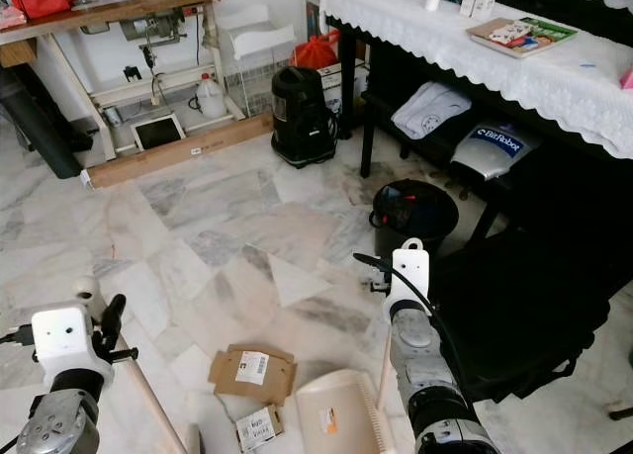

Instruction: Sweep floor

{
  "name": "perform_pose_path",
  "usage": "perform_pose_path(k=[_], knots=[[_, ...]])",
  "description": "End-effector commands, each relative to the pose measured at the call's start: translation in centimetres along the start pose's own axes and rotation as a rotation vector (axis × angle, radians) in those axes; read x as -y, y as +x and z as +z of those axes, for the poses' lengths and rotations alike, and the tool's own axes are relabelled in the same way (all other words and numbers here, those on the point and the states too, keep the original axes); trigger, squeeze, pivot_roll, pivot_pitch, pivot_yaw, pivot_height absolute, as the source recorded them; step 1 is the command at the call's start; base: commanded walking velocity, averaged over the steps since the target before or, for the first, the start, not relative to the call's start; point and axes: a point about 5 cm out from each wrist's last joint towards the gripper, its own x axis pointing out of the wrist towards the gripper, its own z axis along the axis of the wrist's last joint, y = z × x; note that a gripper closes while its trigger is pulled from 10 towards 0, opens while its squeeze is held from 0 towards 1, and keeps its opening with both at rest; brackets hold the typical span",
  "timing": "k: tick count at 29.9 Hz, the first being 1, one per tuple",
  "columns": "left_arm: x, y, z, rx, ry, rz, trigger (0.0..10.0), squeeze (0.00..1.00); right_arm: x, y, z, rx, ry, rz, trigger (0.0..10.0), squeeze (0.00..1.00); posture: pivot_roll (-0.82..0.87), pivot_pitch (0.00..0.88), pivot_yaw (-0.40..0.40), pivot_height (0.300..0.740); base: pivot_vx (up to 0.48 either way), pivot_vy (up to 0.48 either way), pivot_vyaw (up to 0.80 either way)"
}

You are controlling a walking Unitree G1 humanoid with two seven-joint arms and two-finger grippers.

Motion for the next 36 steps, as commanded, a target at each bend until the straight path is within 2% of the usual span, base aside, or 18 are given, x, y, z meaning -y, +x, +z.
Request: perform_pose_path(k=[1,15,26,28,36], knots=[[-0.5,0.3,0.4,0.039,0.006,0.025,10.0,0.0,-0.5,0.1,0.5,0.021,0.001,0.028,10.0,0.0,-0.13,0.082,0.062,0.74,0.0,0.0,0.0],[-0.2,0.9,-1.1,-0.019,0.005,-0.025,10.0,0.0,-1.3,-0.1,-0.5,-0.016,-0.04,0.091,10.0,0.0,-0.13,0.088,0.062,0.74,0.0,0.0,0.0],[0.0,0.9,-1.6,-0.051,0.004,-0.054,10.0,0.0,-1.1,-0.1,-0.6,-0.025,-0.07,0.079,10.0,0.0,-0.13,0.092,0.061,0.74,0.0,0.0,0.0],[0.1,1.0,-1.7,-0.058,-0.059,-0.056,10.0,0.0,-1.2,-0.1,-0.6,-0.026,-0.071,0.082,10.0,0.0,-0.13,0.093,0.062,0.74,0.0,0.0,0.0],[0.4,0.8,-1.6,-0.088,-0.167,-0.139,10.0,0.0,-1.2,-0.1,-0.6,-0.028,-0.073,0.085,10.0,0.0,-0.14,0.095,0.061,0.74,0.0,0.0,0.0]])
